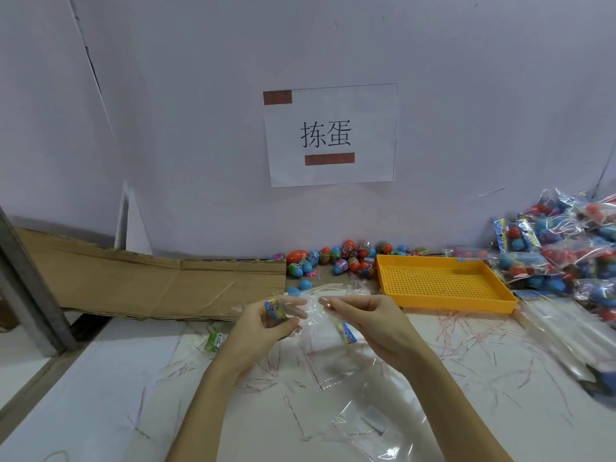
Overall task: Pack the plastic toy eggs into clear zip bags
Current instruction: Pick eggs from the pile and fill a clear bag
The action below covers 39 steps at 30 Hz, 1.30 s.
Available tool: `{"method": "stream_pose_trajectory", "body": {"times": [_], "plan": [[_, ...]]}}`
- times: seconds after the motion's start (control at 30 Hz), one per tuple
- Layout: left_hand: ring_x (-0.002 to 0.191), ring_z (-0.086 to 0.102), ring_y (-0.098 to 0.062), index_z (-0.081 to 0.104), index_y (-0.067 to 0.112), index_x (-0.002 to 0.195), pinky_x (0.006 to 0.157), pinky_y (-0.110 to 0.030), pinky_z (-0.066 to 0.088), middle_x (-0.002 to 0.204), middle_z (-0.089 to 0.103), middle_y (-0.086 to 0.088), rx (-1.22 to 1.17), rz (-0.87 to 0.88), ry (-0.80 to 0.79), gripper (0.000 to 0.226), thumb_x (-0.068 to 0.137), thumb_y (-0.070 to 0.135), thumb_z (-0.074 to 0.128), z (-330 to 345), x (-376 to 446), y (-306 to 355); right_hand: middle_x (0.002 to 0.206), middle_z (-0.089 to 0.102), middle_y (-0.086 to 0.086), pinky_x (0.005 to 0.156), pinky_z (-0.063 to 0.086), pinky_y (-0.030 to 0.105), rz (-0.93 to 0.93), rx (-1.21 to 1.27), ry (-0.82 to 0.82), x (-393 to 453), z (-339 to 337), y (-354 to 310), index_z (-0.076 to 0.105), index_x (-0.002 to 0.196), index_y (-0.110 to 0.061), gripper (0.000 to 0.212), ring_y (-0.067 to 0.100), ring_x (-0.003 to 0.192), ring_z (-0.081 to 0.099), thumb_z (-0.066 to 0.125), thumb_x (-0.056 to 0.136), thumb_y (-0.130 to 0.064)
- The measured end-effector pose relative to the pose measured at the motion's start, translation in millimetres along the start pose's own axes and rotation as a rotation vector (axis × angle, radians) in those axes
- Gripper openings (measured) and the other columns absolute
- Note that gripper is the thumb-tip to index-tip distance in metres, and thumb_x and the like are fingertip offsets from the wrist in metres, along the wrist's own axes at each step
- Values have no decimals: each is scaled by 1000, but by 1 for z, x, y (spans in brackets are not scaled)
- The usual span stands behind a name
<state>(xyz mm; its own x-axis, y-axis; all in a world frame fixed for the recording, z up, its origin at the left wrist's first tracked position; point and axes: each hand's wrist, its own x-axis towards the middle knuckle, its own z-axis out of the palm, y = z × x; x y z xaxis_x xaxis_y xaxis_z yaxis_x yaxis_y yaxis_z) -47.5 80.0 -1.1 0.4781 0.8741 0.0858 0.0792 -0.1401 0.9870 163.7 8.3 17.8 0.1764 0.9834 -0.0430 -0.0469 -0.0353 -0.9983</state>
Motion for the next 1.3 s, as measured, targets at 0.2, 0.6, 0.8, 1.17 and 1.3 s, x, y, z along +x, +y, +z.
{"method": "stream_pose_trajectory", "body": {"times": [0.2, 0.6, 0.8, 1.17, 1.3], "plan": [[90, 72, -6, 67, 26, 121, 79, -14, 54, 103, 78, 15, 224, 28, 65, 37, 100, -3, 59, 0, 3, -3, 98, 78, -15, 67, 49, 3, -127, -112, 85, 2, 3, 6, 82, 102, -27, 17, -8, 95, 69, 79, 85, -30], [87, 74, -3, 66, 33, 119, 70, -18, 57, 97, 77, 19, 219, 86, 15, 34, 99, 5, 65, 6, 3, -4, 103, 79, 5, 83, 61, 26, -64, -5, -81, 2, 4, 13, 79, 111, -15, 26, 23, 97, 76, 79, 88, -27], [99, 75, -11, 59, 43, 131, 82, -30, 64, 110, 77, 9, 183, 75, 88, 60, 79, 41, 87, 3, 6, -5, 112, 77, 2, 96, 54, 24, -69, 2, -194, 0, 6, 11, 80, 110, -15, 24, 13, 111, 71, 70, 95, -31], [97, 67, -14, 62, 23, 141, 88, -35, 56, 111, 75, 9, 1035, 723, 183, 77, 72, 27, 95, 22, 5, -12, 101, 76, -17, 87, 48, 16, -508, -664, -109, -6, 32, 17, 79, 104, -21, 19, -3, 98, 66, 61, 98, -19], [76, 73, -12, 74, 21, 123, 68, -30, 59, 96, 79, 10, 1028, 766, 256, 58, 69, 17, 96, 20, 3, -9, 99, 74, -19, 92, 36, 8, -612, -854, -88, -7, 34, 17, 77, 104, -28, 20, -3, 93, 61, 56, 102, -28]]}}
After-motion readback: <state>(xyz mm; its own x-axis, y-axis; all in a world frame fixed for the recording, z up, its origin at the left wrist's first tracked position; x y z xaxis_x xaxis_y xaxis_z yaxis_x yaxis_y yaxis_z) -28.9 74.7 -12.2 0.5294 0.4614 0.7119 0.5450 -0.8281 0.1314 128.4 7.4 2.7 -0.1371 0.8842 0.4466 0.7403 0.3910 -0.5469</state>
